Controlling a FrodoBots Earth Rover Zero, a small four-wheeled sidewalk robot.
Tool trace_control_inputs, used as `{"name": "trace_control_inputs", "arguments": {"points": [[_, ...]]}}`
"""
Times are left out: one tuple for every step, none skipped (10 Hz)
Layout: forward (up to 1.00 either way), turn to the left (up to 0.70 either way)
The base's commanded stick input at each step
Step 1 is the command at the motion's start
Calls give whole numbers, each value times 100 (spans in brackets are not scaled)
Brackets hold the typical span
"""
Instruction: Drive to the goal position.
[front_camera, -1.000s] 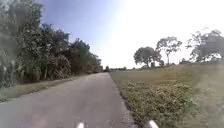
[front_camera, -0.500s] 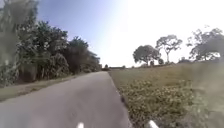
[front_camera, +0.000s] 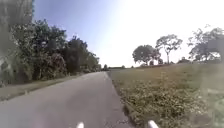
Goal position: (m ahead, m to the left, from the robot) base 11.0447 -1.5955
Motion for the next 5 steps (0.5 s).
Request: {"name": "trace_control_inputs", "arguments": {"points": [[100,40],[100,14],[100,0],[100,0],[100,0]]}}
